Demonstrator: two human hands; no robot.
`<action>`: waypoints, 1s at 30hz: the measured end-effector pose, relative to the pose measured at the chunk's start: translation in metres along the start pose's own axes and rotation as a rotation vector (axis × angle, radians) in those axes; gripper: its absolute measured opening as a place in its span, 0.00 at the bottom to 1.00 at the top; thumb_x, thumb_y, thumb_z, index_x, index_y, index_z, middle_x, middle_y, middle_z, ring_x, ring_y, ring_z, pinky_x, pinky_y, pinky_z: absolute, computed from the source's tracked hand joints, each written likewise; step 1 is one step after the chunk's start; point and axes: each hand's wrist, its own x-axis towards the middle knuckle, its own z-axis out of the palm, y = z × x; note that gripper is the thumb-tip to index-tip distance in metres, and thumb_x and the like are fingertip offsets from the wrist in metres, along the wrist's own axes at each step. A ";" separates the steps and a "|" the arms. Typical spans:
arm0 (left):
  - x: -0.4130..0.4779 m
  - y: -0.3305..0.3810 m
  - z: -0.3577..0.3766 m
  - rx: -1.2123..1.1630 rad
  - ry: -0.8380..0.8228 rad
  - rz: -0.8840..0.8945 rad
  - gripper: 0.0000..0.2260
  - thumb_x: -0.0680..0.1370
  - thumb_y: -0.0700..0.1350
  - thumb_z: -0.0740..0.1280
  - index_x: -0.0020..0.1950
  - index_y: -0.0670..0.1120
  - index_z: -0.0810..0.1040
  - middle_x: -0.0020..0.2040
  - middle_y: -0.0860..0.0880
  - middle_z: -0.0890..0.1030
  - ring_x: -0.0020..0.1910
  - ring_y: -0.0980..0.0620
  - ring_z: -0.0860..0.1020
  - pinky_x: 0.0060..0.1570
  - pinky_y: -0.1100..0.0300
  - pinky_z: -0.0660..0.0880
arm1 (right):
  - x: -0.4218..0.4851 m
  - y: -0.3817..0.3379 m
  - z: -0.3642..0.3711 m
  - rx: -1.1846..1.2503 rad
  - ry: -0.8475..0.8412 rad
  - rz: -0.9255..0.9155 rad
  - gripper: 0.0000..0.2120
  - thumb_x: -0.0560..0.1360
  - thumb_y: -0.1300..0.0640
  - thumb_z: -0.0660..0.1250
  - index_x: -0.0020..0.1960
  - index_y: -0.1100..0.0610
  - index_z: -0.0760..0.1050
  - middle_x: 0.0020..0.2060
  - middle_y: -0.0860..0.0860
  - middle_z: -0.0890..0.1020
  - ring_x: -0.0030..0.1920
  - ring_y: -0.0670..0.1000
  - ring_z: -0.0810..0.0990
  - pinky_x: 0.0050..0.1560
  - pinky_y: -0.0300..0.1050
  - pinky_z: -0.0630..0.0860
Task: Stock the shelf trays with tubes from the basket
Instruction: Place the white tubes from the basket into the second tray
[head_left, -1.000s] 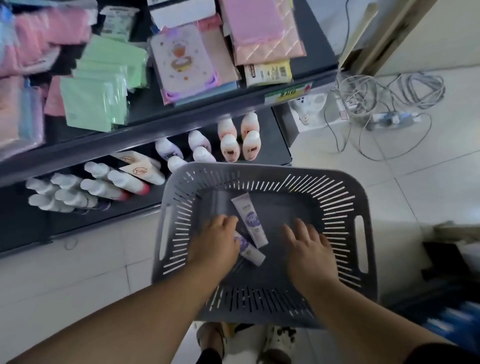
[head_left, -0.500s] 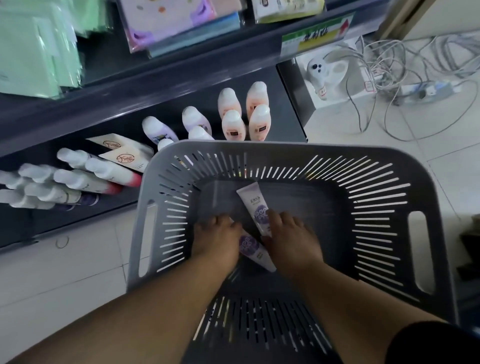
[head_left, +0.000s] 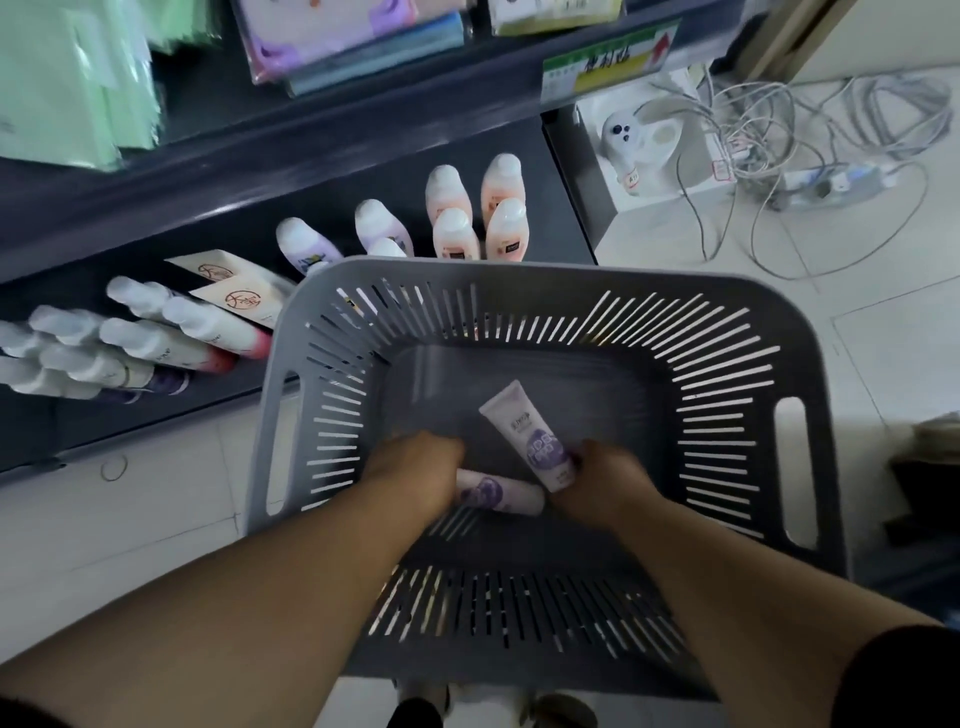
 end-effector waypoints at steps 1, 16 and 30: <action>-0.009 -0.001 -0.006 -0.042 0.001 -0.007 0.10 0.76 0.51 0.67 0.56 0.52 0.76 0.58 0.47 0.78 0.57 0.45 0.76 0.49 0.59 0.69 | -0.009 0.001 -0.005 0.007 0.008 0.010 0.17 0.73 0.49 0.68 0.60 0.52 0.75 0.55 0.53 0.81 0.55 0.56 0.80 0.46 0.39 0.70; -0.216 -0.004 -0.175 -0.644 0.375 -0.196 0.11 0.67 0.54 0.72 0.37 0.50 0.74 0.42 0.50 0.78 0.41 0.51 0.77 0.36 0.59 0.69 | -0.217 -0.077 -0.163 0.298 0.220 -0.236 0.16 0.72 0.54 0.71 0.56 0.53 0.70 0.47 0.46 0.77 0.44 0.47 0.77 0.36 0.37 0.71; -0.448 0.006 -0.336 -0.792 0.941 -0.040 0.11 0.61 0.55 0.67 0.34 0.50 0.71 0.36 0.53 0.76 0.39 0.51 0.75 0.37 0.59 0.70 | -0.439 -0.142 -0.315 0.460 0.453 -0.677 0.17 0.69 0.60 0.72 0.52 0.48 0.69 0.47 0.44 0.81 0.46 0.48 0.81 0.50 0.50 0.80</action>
